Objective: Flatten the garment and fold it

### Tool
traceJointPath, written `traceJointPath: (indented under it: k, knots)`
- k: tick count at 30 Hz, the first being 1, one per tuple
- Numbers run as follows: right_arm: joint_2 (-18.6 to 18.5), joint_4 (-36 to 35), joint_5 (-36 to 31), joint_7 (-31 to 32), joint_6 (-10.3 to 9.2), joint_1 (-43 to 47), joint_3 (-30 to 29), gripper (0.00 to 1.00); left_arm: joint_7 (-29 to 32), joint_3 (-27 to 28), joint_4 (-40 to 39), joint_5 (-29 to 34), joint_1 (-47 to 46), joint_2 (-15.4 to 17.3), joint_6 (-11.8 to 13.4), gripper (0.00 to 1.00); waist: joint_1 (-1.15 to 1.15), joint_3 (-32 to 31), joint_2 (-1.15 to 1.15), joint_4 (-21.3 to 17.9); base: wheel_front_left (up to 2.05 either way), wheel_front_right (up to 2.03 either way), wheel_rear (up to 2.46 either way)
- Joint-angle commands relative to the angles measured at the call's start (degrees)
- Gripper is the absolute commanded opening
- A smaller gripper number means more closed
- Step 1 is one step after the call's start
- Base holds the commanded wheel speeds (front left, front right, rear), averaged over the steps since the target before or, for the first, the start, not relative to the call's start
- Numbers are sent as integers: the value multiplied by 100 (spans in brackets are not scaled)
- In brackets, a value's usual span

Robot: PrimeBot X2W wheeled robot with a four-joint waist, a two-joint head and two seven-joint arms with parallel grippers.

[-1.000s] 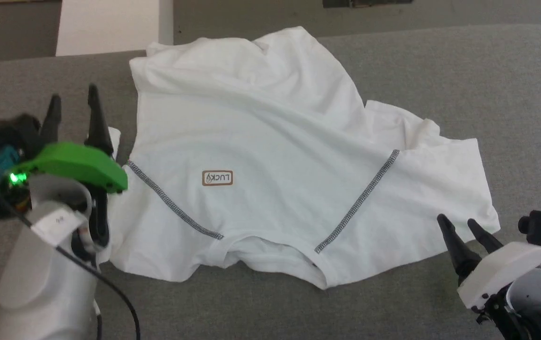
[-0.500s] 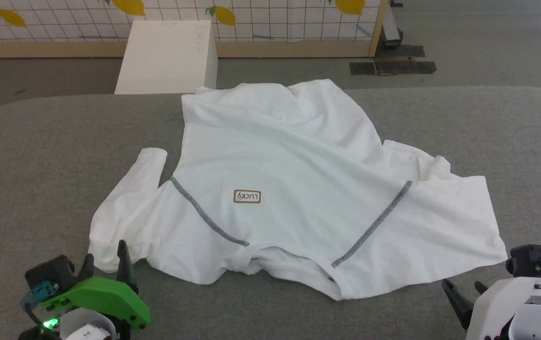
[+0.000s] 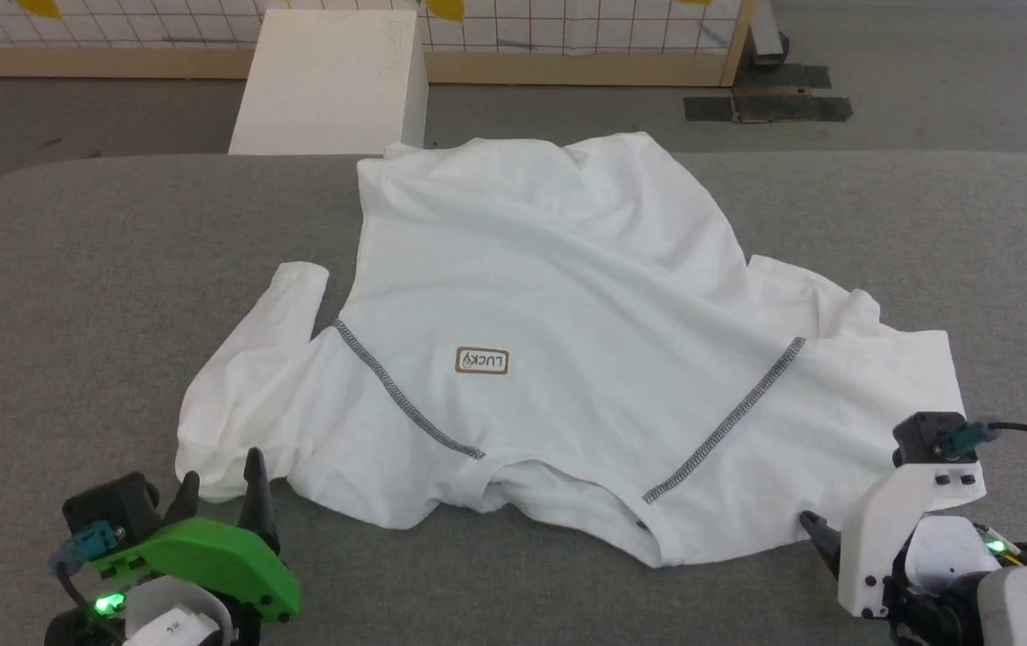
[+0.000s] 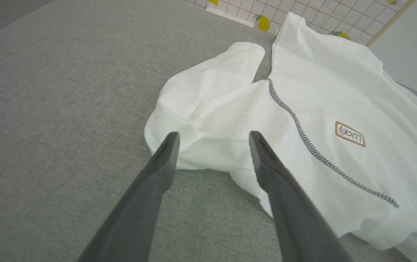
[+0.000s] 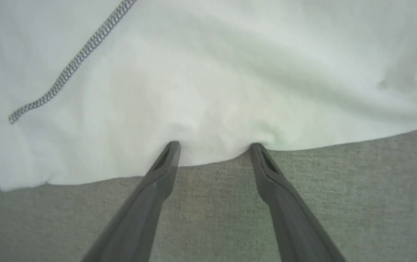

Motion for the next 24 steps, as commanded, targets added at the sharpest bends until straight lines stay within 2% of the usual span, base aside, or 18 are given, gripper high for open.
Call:
traceJointPath:
  k: [1, 6, 7, 8, 9, 18, 24]
  knots:
    - [4, 140, -78, -26, -9, -95, 37, 100, 11, -21, -22, 62, -92, 32, 32, 100, 0, 62, 0, 62, 0, 0, 0]
    - [4, 416, -52, 159, -9, -124, 319, 100, 59, -84, -20, 51, -155, 10, 18, 100, 0, 160, 0, 144, 0, 0, 0]
    - [4, 426, -29, 175, -9, -130, 327, 49, 56, -93, -12, 47, -181, 3, 9, 100, 0, 173, 0, 148, 0, 0, 0]
    - [4, 426, -28, 178, -9, -133, 351, 22, 50, -103, -2, 49, -206, 0, -1, 100, 0, 182, 0, 151, 0, 0, 0]
    - [4, 397, -28, 132, -9, -137, 361, 0, 52, -118, 7, 55, -230, -3, -5, 100, 0, 192, 0, 152, 0, 0, 0]
    - [4, 25, -9, -10, -9, -108, 215, 0, 319, -361, -225, 122, -358, 65, -59, 100, 0, 145, 0, 100, 0, 0, 0]
    - [4, -169, 57, -16, -9, -27, 116, 0, 1204, -1037, -556, 187, -556, 188, -288, 100, 0, 136, 0, 86, 0, 0, 0]
